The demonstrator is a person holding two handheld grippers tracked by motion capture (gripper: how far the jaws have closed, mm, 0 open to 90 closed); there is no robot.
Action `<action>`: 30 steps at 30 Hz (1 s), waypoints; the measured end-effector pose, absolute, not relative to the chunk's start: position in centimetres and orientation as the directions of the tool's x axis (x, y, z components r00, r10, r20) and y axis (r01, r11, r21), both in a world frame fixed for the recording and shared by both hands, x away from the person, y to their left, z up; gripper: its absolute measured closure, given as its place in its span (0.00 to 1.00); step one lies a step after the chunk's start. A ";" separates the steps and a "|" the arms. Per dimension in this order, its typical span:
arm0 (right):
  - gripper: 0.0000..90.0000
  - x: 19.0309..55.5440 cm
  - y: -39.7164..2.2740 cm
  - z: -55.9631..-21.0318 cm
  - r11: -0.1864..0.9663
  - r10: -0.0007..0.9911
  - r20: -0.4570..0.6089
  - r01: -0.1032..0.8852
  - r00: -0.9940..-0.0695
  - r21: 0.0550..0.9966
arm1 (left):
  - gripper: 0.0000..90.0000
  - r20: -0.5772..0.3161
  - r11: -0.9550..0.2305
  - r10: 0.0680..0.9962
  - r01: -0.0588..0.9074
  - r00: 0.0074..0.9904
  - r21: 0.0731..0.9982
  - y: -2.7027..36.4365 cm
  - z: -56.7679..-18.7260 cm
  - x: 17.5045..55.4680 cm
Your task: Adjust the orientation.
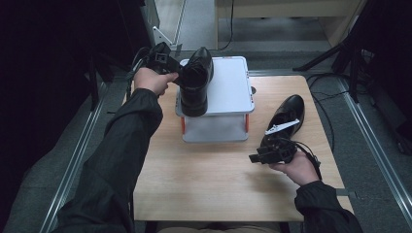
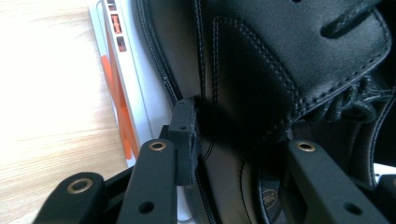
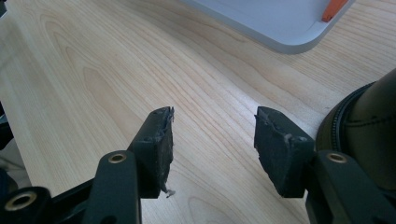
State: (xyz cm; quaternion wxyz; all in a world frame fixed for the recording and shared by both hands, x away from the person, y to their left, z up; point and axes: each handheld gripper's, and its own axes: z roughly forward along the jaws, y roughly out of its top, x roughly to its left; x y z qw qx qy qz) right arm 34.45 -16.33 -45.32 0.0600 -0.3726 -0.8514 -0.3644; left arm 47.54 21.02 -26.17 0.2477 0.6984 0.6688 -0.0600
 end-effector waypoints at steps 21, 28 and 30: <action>0.53 34.7 -16.5 -45.4 0.451 0.599 0.380 0.689 -0.705 0.567 | 0.61 -0.477 0.001 0.865 0.949 0.157 0.314 24.6 -23.5 45.3; 0.53 34.9 -16.6 -45.4 0.447 0.601 0.381 0.691 -0.703 0.568 | 0.61 -0.476 -0.004 0.865 0.950 0.160 0.312 26.5 -24.8 44.4; 0.53 34.9 -16.5 -45.4 0.449 0.600 0.382 0.691 -0.703 0.567 | 0.61 -0.463 -0.002 0.873 0.951 0.153 0.310 27.2 -26.1 44.0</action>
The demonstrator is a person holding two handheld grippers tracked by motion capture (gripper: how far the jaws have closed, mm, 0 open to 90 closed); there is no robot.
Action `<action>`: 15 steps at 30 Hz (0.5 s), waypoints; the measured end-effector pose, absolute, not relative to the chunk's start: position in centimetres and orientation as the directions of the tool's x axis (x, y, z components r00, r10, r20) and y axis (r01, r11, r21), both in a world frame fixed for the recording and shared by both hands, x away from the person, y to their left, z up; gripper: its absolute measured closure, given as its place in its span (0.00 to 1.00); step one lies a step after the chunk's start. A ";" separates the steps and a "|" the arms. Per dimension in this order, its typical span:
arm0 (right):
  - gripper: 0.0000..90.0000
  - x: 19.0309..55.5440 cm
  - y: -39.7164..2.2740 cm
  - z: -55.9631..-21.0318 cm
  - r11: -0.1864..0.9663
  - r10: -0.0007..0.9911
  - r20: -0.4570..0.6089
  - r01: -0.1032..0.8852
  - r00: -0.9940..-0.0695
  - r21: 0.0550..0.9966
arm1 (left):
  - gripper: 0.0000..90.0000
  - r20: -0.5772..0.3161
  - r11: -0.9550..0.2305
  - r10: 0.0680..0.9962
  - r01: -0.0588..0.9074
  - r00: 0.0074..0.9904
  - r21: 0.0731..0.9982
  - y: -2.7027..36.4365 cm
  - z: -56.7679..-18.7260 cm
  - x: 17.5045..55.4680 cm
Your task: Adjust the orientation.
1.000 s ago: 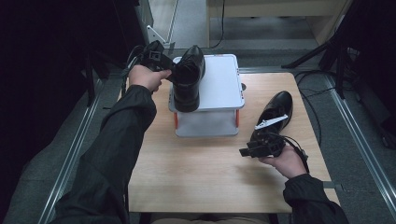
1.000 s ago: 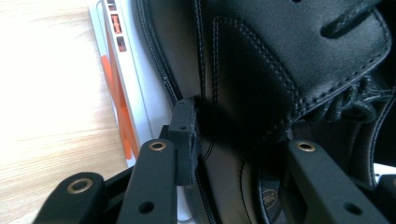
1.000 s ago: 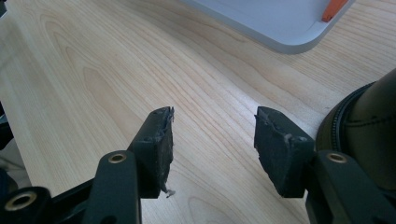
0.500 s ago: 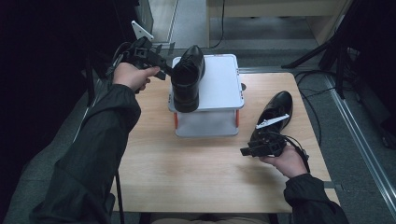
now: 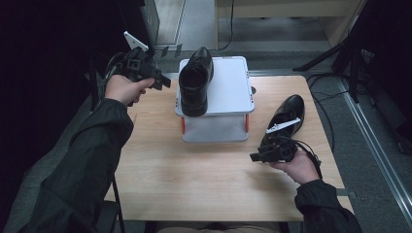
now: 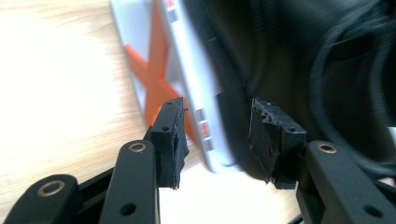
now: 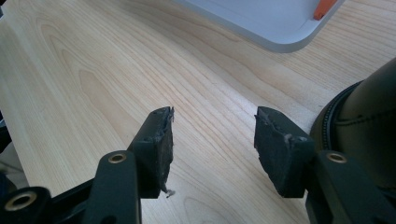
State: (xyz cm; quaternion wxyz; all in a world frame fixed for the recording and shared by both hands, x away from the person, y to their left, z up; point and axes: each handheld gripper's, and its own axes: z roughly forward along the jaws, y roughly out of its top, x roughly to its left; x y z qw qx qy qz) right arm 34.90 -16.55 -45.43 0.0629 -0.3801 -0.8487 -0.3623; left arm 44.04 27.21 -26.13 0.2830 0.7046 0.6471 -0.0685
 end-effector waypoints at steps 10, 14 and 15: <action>0.53 35.0 -16.2 -45.6 0.459 0.597 0.379 0.688 -0.708 0.563 | 0.60 -0.481 0.007 0.865 0.956 0.140 0.292 28.6 -30.7 42.7; 0.53 35.0 -16.2 -45.6 0.457 0.598 0.380 0.689 -0.706 0.562 | 0.60 -0.497 0.016 0.856 0.955 0.139 0.295 29.2 -32.9 41.9; 0.53 35.0 -16.2 -45.6 0.457 0.599 0.379 0.690 -0.706 0.562 | 0.60 -0.504 0.021 0.853 0.956 0.135 0.291 29.3 -33.5 41.7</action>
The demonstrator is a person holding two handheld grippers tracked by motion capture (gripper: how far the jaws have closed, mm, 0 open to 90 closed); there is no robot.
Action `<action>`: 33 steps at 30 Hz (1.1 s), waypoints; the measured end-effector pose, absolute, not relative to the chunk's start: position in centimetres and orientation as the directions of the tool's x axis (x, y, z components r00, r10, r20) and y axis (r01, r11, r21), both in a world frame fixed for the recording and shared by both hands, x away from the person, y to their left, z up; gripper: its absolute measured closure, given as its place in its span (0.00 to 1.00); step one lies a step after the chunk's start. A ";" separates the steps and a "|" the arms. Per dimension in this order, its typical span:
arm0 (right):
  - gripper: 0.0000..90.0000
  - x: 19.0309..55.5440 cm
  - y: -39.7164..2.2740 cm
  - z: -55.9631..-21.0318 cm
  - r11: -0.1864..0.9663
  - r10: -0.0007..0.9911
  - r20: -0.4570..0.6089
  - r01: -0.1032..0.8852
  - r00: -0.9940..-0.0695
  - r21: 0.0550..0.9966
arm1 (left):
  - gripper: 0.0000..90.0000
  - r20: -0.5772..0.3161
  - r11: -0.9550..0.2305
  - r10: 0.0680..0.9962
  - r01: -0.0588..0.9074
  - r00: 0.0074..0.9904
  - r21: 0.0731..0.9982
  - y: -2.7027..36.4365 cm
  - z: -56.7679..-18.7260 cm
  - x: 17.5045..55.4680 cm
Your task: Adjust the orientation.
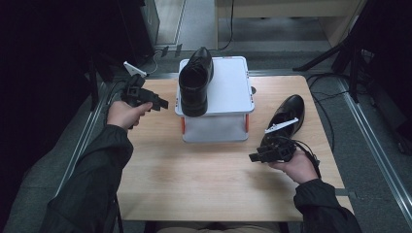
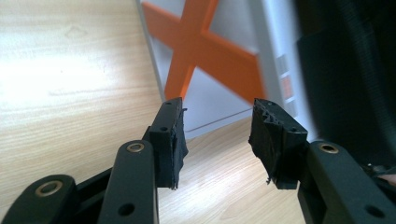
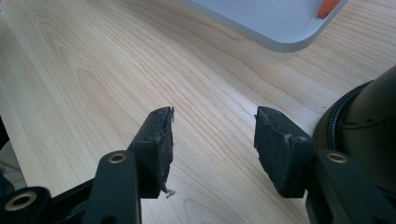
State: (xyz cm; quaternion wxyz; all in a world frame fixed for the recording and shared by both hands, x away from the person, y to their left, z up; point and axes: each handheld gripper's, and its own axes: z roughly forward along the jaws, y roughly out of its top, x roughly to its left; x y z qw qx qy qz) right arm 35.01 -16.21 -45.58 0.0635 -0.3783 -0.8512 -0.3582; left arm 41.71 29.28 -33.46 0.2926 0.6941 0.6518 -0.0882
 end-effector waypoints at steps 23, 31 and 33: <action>0.54 35.3 -16.4 -45.6 0.456 0.607 0.371 0.690 -0.703 0.562 | 0.56 -0.495 -0.024 0.850 0.951 0.181 0.307 28.7 -40.3 36.6; 0.54 35.3 -16.5 -45.5 0.447 0.610 0.378 0.696 -0.697 0.561 | 0.53 -0.505 -0.059 0.831 0.940 0.232 0.335 28.7 -41.7 34.8; 0.55 35.3 -16.6 -45.5 0.446 0.609 0.380 0.697 -0.696 0.562 | 0.53 -0.502 -0.071 0.830 0.940 0.242 0.335 28.8 -42.1 34.4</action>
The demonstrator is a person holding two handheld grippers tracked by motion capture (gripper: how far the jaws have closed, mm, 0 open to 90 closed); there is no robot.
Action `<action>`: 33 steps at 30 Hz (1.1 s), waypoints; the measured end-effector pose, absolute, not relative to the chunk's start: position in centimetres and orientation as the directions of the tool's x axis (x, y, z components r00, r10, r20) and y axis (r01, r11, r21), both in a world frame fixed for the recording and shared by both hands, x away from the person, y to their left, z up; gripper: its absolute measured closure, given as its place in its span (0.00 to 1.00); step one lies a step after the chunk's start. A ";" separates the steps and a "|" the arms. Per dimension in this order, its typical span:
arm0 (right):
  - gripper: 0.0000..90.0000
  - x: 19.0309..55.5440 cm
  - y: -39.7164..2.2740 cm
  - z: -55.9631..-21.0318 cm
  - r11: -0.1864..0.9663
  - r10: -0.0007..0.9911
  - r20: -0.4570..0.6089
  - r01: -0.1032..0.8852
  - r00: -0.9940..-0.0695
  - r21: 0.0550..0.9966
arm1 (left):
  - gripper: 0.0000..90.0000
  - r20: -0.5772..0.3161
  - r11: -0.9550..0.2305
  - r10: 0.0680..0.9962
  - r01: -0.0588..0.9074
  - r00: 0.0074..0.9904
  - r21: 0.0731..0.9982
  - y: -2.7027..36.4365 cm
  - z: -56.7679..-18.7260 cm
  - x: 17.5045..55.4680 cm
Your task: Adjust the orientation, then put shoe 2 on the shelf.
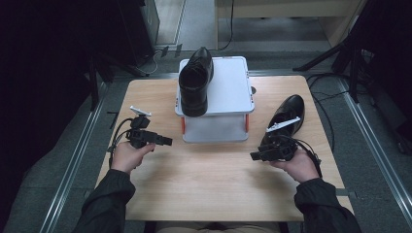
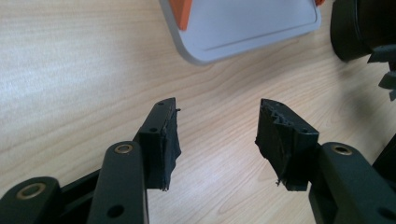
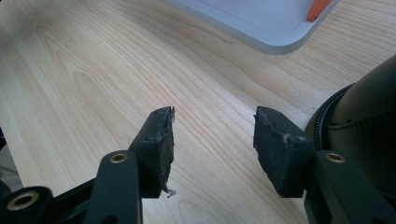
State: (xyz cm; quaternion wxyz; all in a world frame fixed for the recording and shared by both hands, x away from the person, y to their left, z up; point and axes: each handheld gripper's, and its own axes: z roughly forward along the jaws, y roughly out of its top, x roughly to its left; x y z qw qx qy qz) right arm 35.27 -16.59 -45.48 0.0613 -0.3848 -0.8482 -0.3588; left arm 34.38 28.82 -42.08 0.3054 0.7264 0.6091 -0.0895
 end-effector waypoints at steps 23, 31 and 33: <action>0.55 37.1 -18.2 -42.1 0.392 0.613 0.432 0.730 -0.661 0.560 | 0.51 -0.500 -0.093 0.823 0.933 0.269 0.348 29.1 -42.9 33.4; 0.57 38.3 -19.0 -40.5 0.421 0.647 0.401 0.742 -0.649 0.521 | 0.51 -0.493 -0.093 0.829 0.934 0.265 0.346 29.4 -42.9 33.3; 0.59 38.5 -19.1 -40.1 0.418 0.654 0.403 0.750 -0.640 0.512 | 0.51 -0.490 -0.098 0.830 0.933 0.268 0.345 29.3 -42.9 33.3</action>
